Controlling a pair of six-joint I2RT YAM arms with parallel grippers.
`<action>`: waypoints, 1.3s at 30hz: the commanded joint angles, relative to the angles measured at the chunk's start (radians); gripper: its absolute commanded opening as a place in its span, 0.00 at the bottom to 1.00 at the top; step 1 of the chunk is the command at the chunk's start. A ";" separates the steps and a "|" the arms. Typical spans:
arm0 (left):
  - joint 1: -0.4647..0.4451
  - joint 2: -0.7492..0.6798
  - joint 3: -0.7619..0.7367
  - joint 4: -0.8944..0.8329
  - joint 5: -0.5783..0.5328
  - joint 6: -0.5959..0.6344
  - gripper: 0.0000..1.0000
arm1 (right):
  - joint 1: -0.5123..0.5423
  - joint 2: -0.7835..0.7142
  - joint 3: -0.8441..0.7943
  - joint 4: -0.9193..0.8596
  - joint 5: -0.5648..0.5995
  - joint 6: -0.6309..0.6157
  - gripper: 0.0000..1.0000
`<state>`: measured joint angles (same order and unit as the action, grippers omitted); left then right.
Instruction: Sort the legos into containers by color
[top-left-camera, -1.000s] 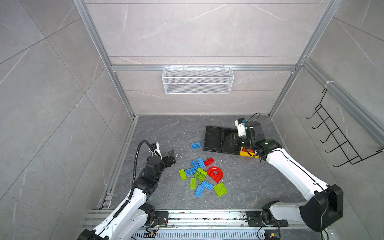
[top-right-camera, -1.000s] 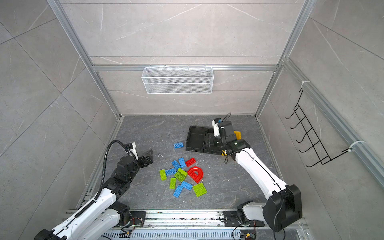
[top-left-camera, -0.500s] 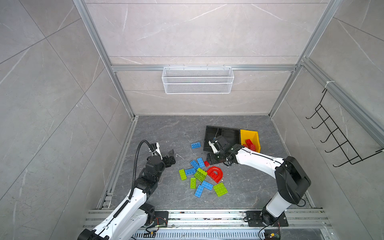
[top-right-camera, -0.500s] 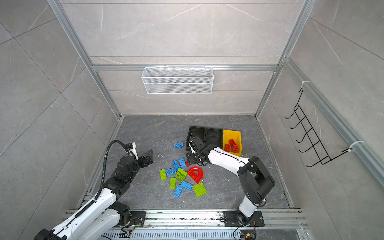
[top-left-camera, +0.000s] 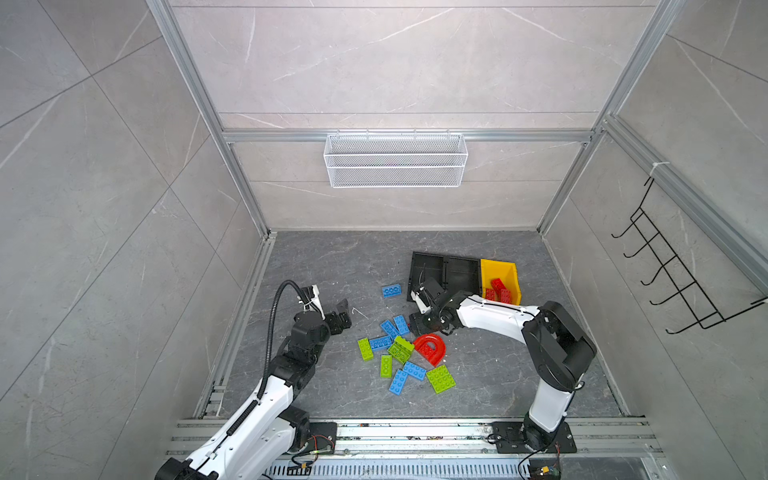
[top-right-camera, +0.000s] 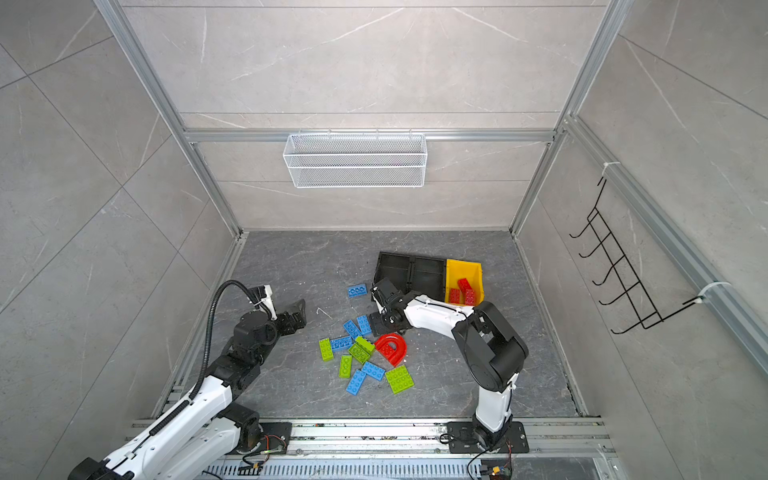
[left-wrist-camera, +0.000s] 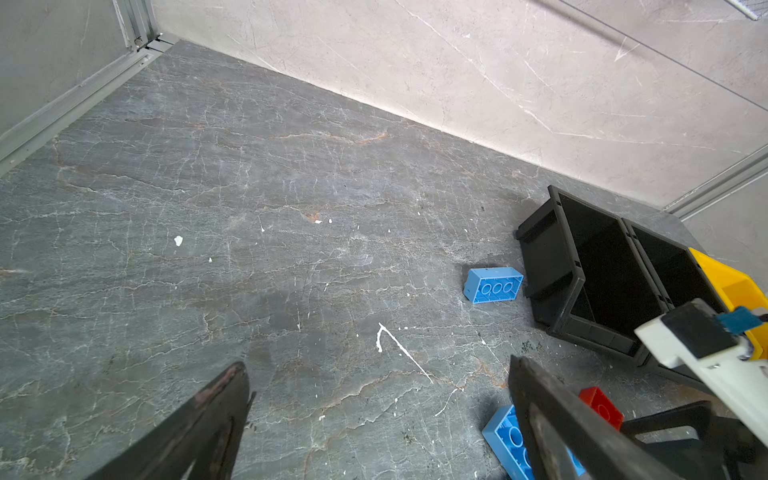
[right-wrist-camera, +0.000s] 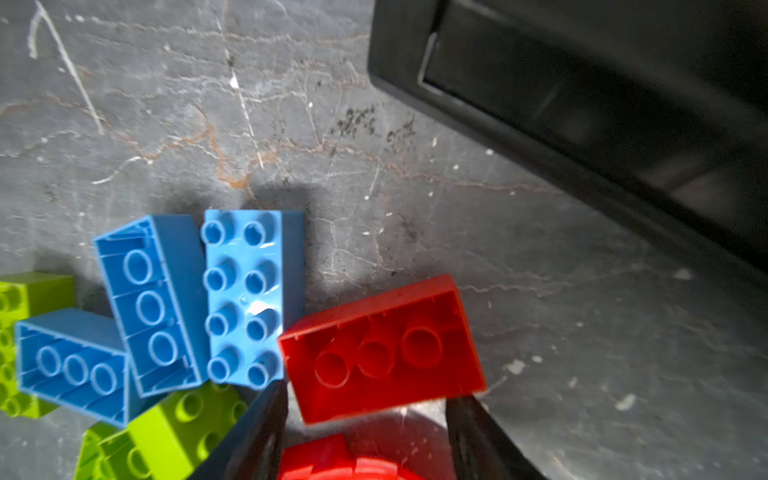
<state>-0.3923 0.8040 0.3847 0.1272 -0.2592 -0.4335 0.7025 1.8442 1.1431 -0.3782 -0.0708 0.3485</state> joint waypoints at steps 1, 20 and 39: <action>0.003 -0.011 0.014 0.022 0.005 0.031 0.99 | 0.004 0.037 0.050 -0.012 0.027 -0.014 0.61; 0.003 -0.026 0.016 0.009 -0.014 0.032 0.99 | 0.005 0.004 0.091 0.020 0.061 0.071 0.58; 0.003 -0.035 0.015 0.005 -0.019 0.027 0.99 | 0.004 -0.078 -0.034 0.083 0.098 0.206 0.59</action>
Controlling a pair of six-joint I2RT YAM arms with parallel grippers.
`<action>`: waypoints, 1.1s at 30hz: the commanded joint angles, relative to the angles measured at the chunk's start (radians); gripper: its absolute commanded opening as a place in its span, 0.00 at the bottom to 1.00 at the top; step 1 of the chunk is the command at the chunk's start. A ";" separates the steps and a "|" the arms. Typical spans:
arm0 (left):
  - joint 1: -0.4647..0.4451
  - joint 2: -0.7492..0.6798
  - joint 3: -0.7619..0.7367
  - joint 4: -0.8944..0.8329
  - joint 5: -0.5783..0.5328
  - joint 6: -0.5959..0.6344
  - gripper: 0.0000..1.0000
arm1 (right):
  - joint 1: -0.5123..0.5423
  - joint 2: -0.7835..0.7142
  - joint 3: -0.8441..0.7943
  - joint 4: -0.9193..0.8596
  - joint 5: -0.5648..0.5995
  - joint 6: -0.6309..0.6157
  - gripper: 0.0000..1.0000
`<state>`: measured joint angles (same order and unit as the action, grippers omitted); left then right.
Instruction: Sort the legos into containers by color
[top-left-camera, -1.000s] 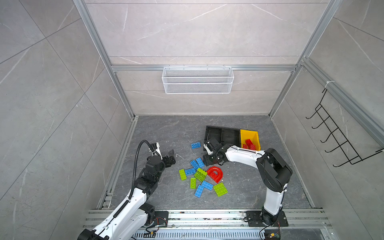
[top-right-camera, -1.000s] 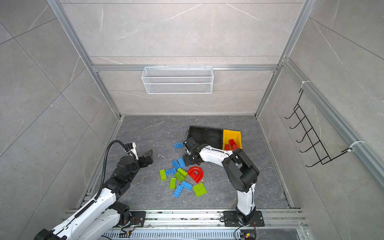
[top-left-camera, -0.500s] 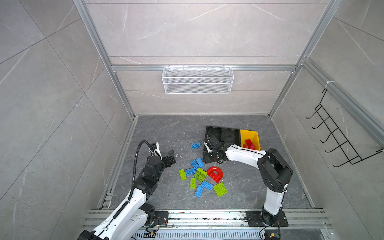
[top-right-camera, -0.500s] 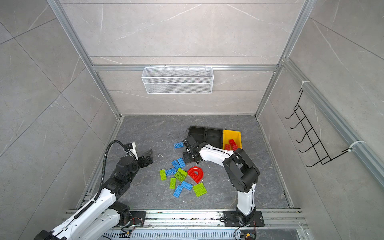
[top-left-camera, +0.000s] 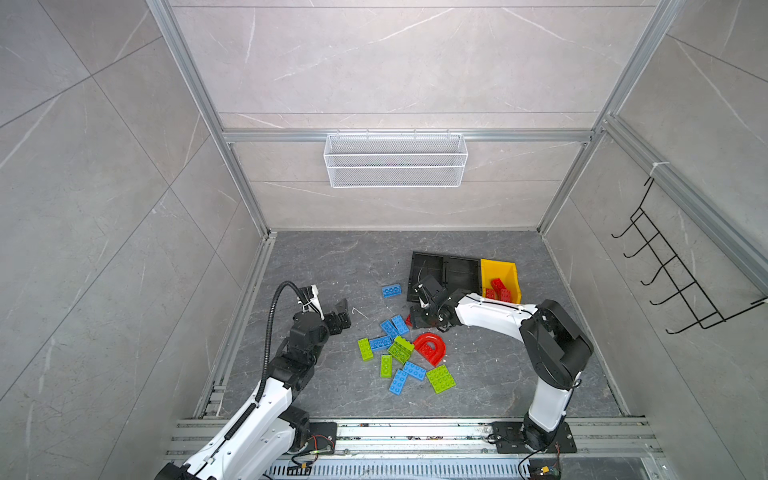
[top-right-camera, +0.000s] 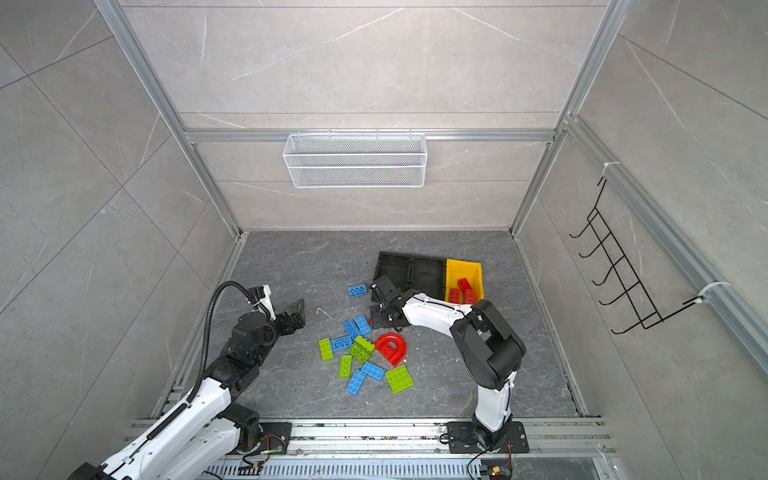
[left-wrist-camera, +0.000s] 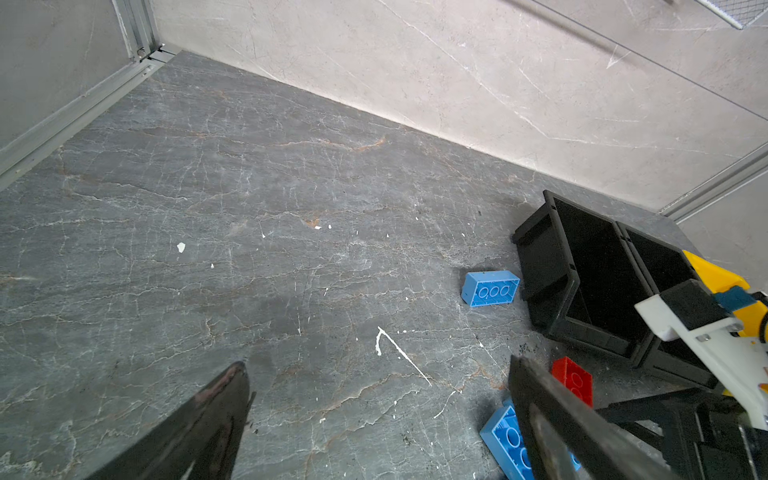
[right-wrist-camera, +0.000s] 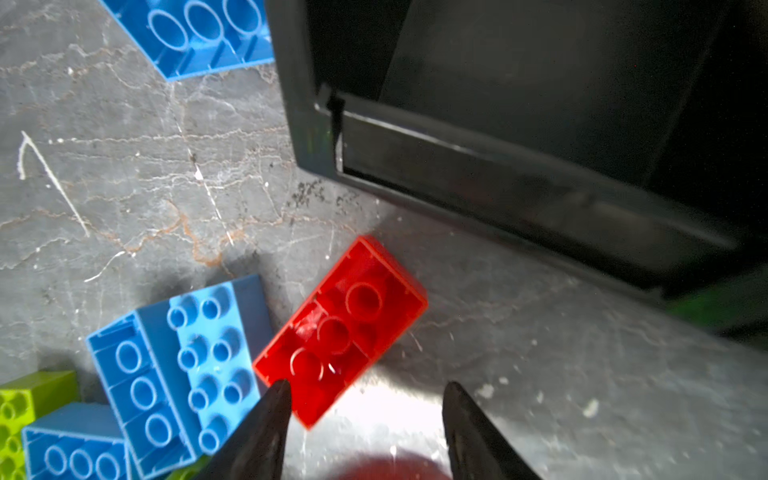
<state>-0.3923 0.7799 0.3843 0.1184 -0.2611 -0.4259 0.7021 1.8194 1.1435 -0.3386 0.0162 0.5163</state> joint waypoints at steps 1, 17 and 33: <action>0.003 -0.011 0.015 0.014 -0.016 0.020 0.99 | 0.005 -0.054 -0.041 0.060 0.004 0.044 0.58; 0.003 -0.010 0.015 0.014 -0.008 0.018 0.99 | -0.002 0.085 0.048 0.096 -0.049 0.064 0.58; 0.003 -0.012 0.012 0.017 -0.017 0.020 0.99 | -0.001 0.123 0.095 -0.052 0.123 -0.038 0.48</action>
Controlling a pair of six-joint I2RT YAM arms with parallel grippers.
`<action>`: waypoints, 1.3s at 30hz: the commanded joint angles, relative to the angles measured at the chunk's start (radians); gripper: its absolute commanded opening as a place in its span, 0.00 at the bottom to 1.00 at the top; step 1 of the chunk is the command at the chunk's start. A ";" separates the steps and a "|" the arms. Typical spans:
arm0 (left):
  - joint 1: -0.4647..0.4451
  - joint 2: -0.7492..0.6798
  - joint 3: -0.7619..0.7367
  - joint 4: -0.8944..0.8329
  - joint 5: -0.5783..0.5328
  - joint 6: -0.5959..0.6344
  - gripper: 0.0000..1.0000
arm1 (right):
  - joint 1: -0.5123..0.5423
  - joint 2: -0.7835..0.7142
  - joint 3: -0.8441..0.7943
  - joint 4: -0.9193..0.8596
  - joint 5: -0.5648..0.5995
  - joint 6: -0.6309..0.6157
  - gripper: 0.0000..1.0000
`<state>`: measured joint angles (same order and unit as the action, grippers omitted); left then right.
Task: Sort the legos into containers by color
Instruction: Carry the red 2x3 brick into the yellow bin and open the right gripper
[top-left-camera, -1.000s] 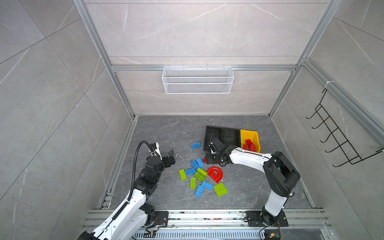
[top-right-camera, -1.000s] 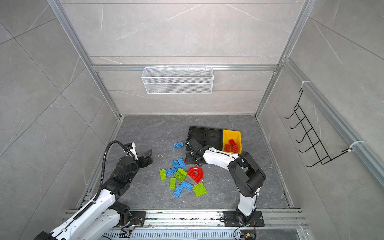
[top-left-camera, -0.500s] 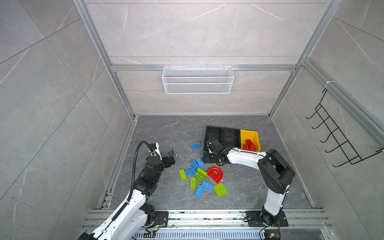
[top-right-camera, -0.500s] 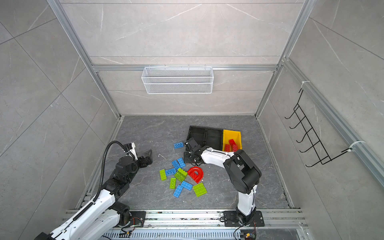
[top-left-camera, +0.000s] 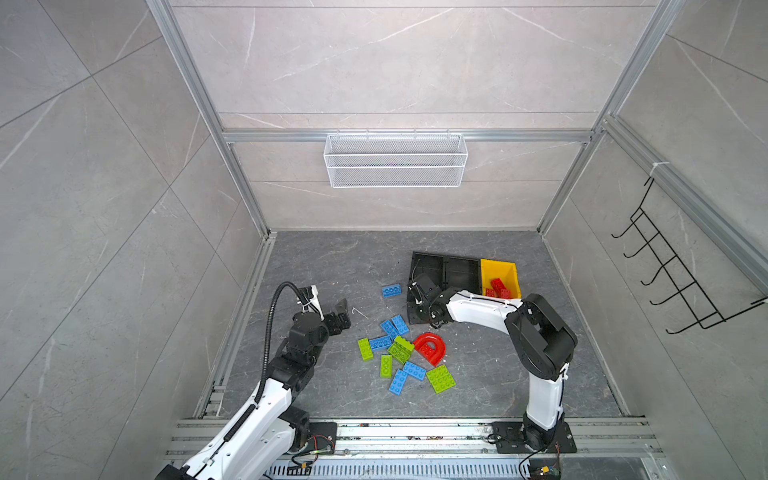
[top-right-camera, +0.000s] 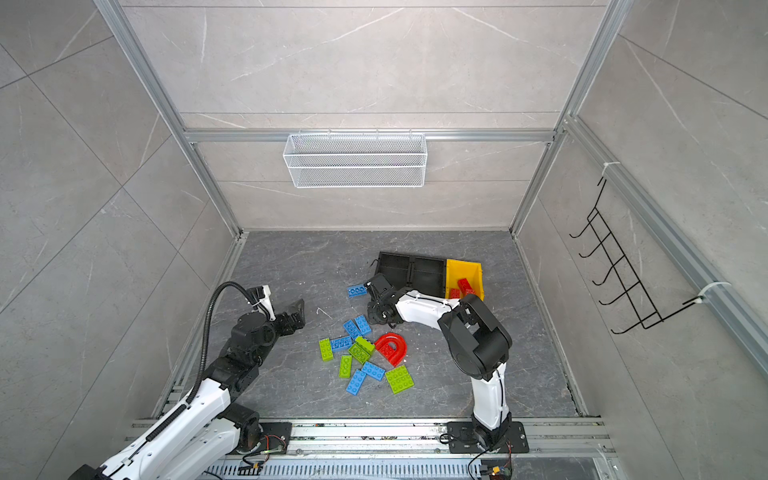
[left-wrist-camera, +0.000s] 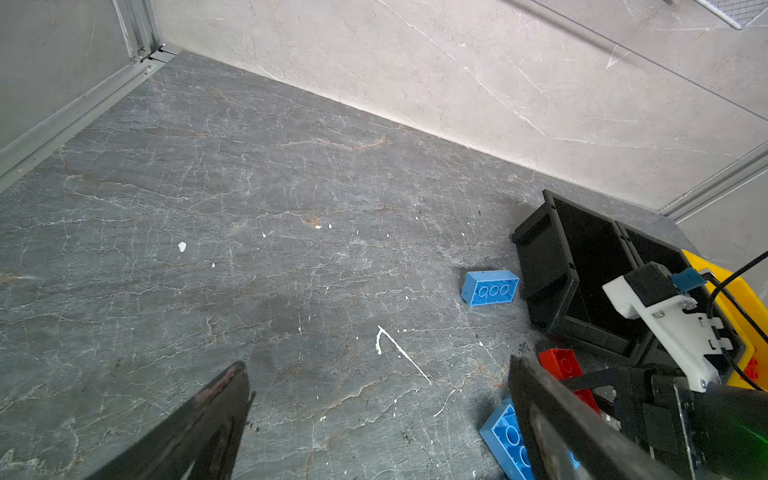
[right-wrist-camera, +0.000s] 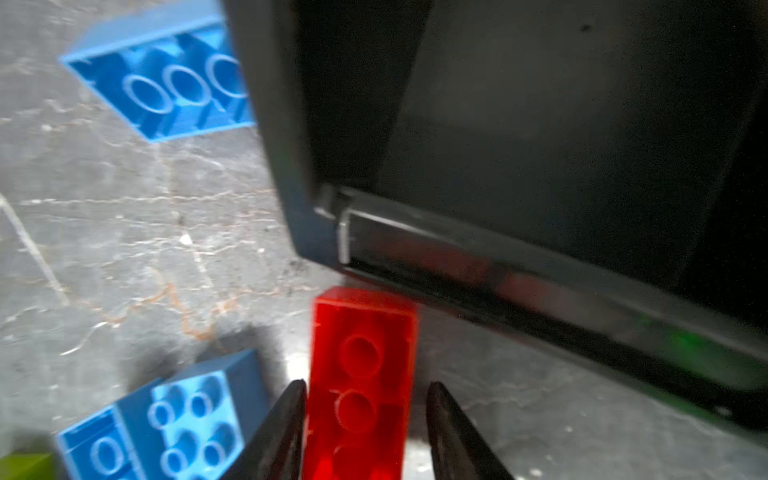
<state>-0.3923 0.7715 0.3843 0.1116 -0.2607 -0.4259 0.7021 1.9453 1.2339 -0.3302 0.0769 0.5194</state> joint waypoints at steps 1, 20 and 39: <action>0.003 -0.003 0.012 0.023 -0.017 0.021 0.99 | -0.001 -0.013 -0.001 -0.053 0.055 -0.046 0.47; 0.003 -0.006 0.011 0.023 -0.015 0.018 0.99 | -0.120 -0.354 -0.117 -0.024 -0.142 -0.133 0.20; 0.003 0.015 0.012 0.031 -0.018 0.019 0.99 | -0.600 -0.439 -0.143 -0.084 -0.064 -0.271 0.20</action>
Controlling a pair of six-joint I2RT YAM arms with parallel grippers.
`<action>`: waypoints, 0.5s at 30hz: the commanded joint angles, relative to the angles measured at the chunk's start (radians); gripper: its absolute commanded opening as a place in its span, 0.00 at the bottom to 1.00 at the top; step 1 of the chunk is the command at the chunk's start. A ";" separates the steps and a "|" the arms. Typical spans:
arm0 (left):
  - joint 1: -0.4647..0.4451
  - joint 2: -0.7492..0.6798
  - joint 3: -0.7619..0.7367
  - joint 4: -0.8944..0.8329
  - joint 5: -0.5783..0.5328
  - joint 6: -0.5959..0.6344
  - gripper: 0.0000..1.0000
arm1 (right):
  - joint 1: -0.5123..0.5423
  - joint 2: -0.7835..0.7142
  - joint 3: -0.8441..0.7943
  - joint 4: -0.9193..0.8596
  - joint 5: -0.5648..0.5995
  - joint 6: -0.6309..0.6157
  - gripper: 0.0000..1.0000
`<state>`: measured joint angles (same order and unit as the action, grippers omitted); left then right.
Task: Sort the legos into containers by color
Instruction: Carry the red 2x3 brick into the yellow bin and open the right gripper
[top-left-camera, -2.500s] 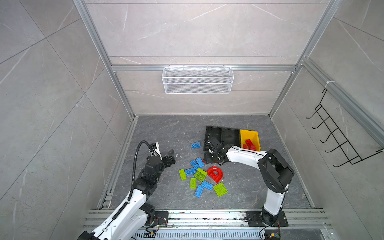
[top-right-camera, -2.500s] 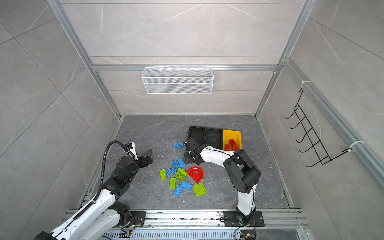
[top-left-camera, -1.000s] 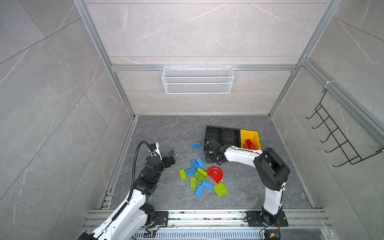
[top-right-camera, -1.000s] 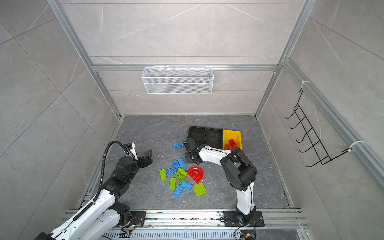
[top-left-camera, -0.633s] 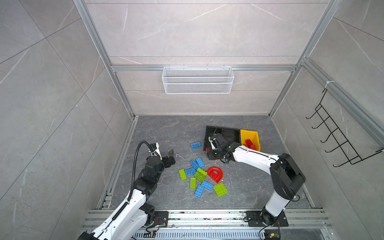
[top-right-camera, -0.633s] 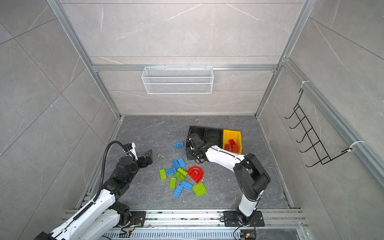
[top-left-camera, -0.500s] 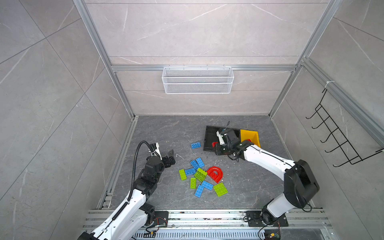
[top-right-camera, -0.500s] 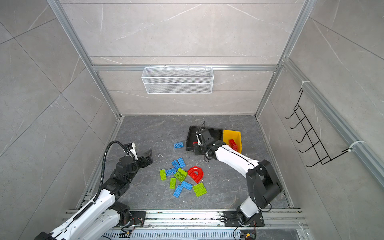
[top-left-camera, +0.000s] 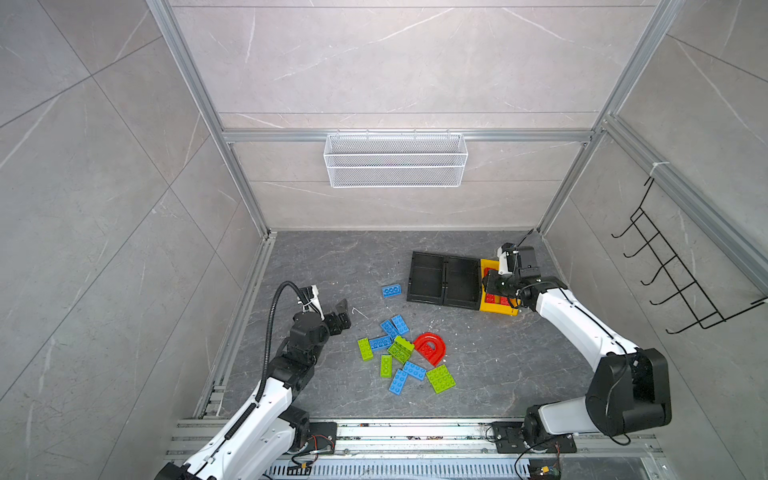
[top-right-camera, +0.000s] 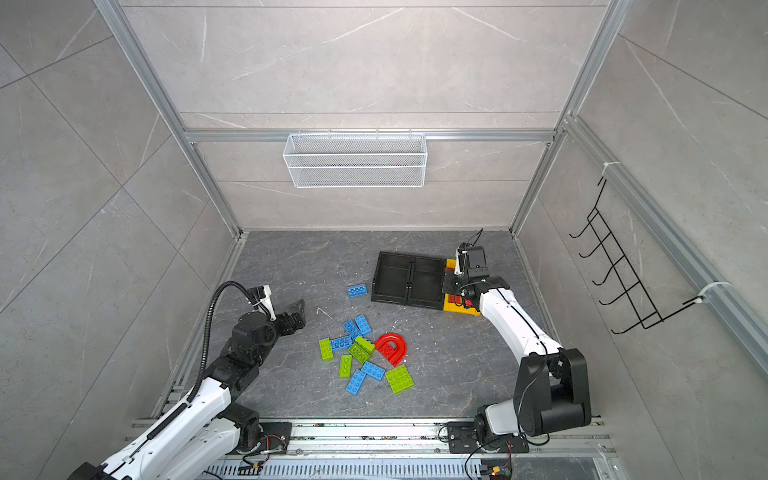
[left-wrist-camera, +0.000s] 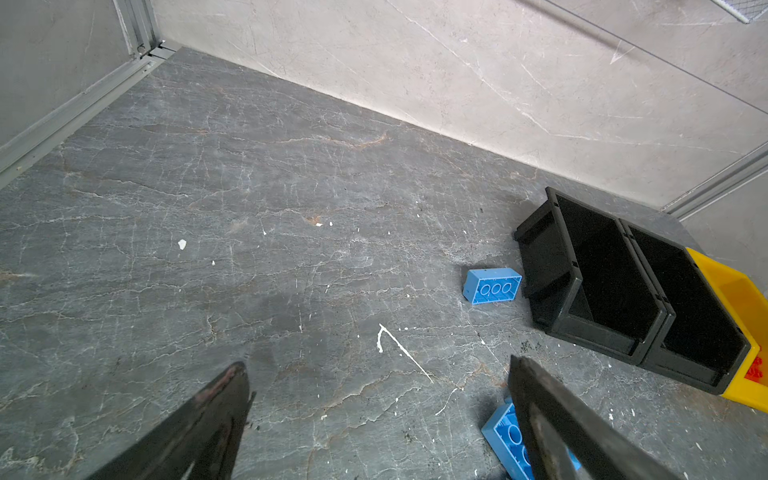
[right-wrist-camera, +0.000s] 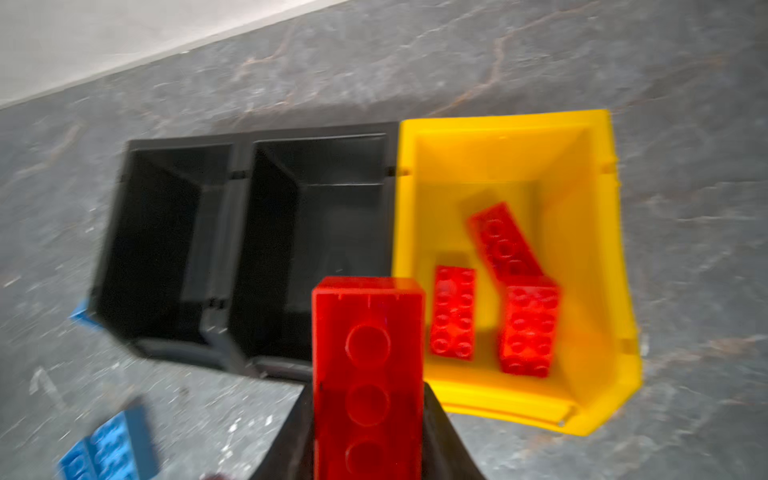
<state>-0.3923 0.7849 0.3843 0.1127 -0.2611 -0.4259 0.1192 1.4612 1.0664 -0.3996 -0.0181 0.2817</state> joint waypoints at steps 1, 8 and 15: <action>0.003 0.004 0.010 0.031 -0.018 0.020 0.99 | -0.020 0.064 0.029 -0.009 0.027 -0.035 0.20; 0.003 0.003 0.010 0.031 -0.024 0.024 0.99 | -0.064 0.147 0.046 0.010 0.009 -0.047 0.21; 0.003 0.003 0.012 0.031 -0.023 0.024 0.99 | -0.105 0.173 0.077 -0.002 -0.005 -0.057 0.38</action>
<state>-0.3923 0.7898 0.3843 0.1127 -0.2623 -0.4259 0.0174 1.6276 1.1030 -0.3996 -0.0147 0.2447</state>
